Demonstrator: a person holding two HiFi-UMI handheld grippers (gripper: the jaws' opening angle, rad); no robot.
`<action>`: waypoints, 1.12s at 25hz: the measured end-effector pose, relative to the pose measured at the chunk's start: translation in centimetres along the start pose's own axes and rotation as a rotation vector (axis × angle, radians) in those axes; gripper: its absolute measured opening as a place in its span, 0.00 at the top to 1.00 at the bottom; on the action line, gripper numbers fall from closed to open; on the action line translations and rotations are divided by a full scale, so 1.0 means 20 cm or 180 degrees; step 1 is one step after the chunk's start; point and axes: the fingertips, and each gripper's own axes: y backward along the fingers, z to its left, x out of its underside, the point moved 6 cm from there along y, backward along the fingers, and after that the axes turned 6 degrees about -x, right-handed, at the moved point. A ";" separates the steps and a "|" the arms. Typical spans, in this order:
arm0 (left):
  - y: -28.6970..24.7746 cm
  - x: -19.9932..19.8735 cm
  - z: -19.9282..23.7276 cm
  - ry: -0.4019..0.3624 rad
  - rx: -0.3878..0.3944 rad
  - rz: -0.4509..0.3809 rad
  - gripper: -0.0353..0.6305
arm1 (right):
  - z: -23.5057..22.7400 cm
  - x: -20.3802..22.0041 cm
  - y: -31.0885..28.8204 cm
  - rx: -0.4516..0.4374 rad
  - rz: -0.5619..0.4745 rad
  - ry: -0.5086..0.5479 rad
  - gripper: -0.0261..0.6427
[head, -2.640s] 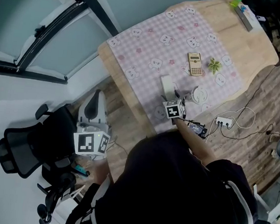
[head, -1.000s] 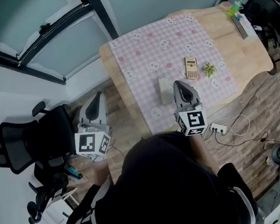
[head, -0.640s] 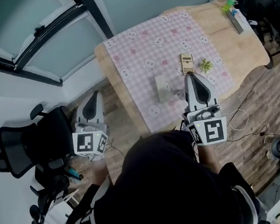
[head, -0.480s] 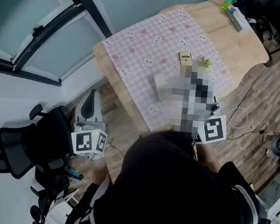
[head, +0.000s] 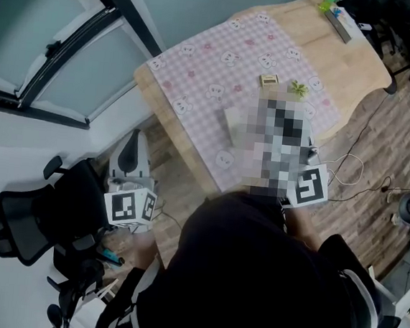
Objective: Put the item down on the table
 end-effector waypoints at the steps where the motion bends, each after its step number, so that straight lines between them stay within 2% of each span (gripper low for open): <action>1: 0.00 0.00 0.00 -0.0006 0.0010 -0.0005 0.95 | 0.01 0.00 0.00 -0.0007 0.0005 0.0005 0.94; 9: 0.00 -0.01 0.02 -0.0012 0.0042 -0.0050 0.95 | 0.02 0.01 -0.02 -0.0026 0.0015 0.0012 0.94; 28: -0.02 0.03 -0.01 -0.0052 0.0181 0.0029 0.95 | -0.07 0.07 0.02 0.0089 0.0118 -0.0094 0.94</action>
